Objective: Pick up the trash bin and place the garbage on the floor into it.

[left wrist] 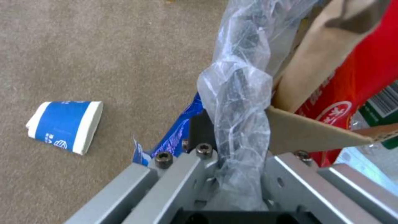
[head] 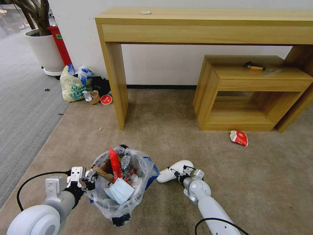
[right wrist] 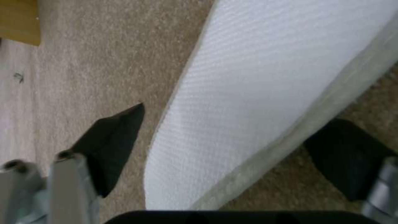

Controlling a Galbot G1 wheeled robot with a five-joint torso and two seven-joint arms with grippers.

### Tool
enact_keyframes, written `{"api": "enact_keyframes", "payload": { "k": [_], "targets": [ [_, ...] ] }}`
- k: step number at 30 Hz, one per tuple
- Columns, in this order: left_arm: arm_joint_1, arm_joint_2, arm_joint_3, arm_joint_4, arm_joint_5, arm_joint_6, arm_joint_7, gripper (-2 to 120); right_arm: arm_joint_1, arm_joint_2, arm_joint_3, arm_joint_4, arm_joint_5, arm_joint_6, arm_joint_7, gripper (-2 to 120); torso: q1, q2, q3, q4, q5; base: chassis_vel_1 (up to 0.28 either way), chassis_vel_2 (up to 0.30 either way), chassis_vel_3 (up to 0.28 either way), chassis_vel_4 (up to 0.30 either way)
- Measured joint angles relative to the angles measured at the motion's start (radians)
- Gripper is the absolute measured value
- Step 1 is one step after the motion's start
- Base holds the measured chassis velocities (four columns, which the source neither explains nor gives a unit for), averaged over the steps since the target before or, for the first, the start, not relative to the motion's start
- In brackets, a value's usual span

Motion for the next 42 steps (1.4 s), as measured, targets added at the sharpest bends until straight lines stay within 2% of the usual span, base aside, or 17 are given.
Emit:
{"api": "enact_keyframes", "payload": {
  "k": [10, 14, 16, 18, 19, 20, 22, 23, 26, 32, 36, 38, 40, 42],
  "targets": [
    [-0.016, 0.004, 0.001, 0.016, -0.008, 0.0, 0.004, 0, -0.017, -0.001, -0.004, 0.016, -0.023, 0.001, 0.014, 55, 0.0, -0.001, 0.001, -0.0001, 0.0004, 0.0, 0.0, 0.0, 0.0],
    [-0.021, 0.004, 0.001, 0.023, -0.008, 0.0, 0.01, 0, -0.029, -0.003, -0.006, 0.04, -0.034, 0.001, 0.027, 39, 0.001, -0.001, 0.001, 0.0008, 0.0012, 0.0, 0.0, 0.0, 0.0],
    [-0.024, 0.004, 0.001, 0.025, -0.008, 0.0, 0.015, 0, -0.037, -0.002, -0.015, 0.062, -0.033, -0.004, 0.033, 28, 0.001, -0.001, 0.001, 0.0024, 0.0035, 0.0, 0.0, 0.0, 0.0],
    [-0.025, 0.003, 0.001, 0.026, -0.008, 0.0, 0.015, 0, -0.039, -0.002, -0.015, 0.07, -0.033, -0.006, 0.035, 27, 0.001, -0.001, 0.001, 0.0022, 0.0031, 0.0, 0.0, 0.0, 0.0],
    [-0.026, 0.003, 0.002, 0.027, -0.007, 0.0, 0.016, 0, -0.045, -0.001, -0.017, 0.09, -0.032, -0.007, 0.038, 21, 0.001, -0.001, 0.001, 0.002, 0.0013, 0.0, 0.0, 0.0, 0.0],
    [-0.027, 0.002, 0.003, 0.027, -0.007, 0.0, 0.017, 0, -0.051, -0.002, -0.02, 0.108, -0.032, -0.008, 0.046, 14, 0.001, -0.001, 0.001, 0.0016, 0.0016, 0.0, 0.0, 0.0, 0.0],
    [-0.028, 0.002, 0.004, 0.027, -0.007, 0.0, 0.017, 0, -0.054, -0.002, -0.021, 0.116, -0.032, -0.008, 0.05, 13, 0.001, -0.001, 0.001, 0.0014, 0.0017, 0.0, 0.0, 0.0, 0.0],
    [-0.028, 0.002, 0.004, 0.026, -0.007, 0.0, 0.018, 0, -0.064, -0.003, -0.023, 0.142, -0.032, -0.01, 0.062, 6, 0.001, -0.001, 0.001, 0.001, 0.0014, 0.0, 0.0, 0.0, 0.0],
    [-0.028, 0.002, 0.002, 0.024, -0.007, 0.0, 0.019, 0, -0.079, -0.006, -0.022, 0.186, -0.033, -0.011, 0.077, 2, 0.001, -0.001, 0.001, 0.001, 0.0012, 0.0, 0.0, 0.0, 0.0],
    [-0.02, -0.001, -0.002, 0.013, -0.008, 0.0, 0.019, 0, -0.151, -0.039, -0.002, 0.379, -0.109, -0.012, 0.092, 2, 0.0, -0.001, 0.0, 0.0008, 0.0009, 0.0, 0.0, 0.0, 0.0],
    [-0.02, -0.002, 0.0, 0.008, -0.009, 0.0, 0.017, 0, -0.172, -0.06, 0.012, 0.448, -0.152, -0.013, 0.079, 2, 0.0, -0.001, 0.0, 0.0006, 0.0009, 0.0, 0.0, 0.0, 0.0],
    [-0.022, -0.002, 0.004, 0.005, -0.012, 0.0, 0.012, 0, -0.183, -0.076, 0.031, 0.501, -0.23, -0.012, 0.049, 2, 0.0, -0.001, 0.0, 0.0007, 0.0008, 0.0, 0.0, 0.0, 0.0],
    [-0.029, 0.003, 0.011, 0.004, -0.02, 0.0, -0.002, 0, -0.195, -0.086, 0.092, 0.572, -0.411, -0.009, -0.048, 2, 0.0, -0.001, 0.0, 0.0006, 0.0008, 0.0, 0.0, 0.0, 0.0],
    [-0.031, 0.006, 0.013, 0.004, -0.023, 0.0, -0.006, 0, -0.197, -0.086, 0.112, 0.591, -0.452, -0.012, -0.077, 2, 0.0, -0.001, 0.0, 0.0006, 0.0008, 0.0, 0.0, 0.0, 0.0]
  ]
}}
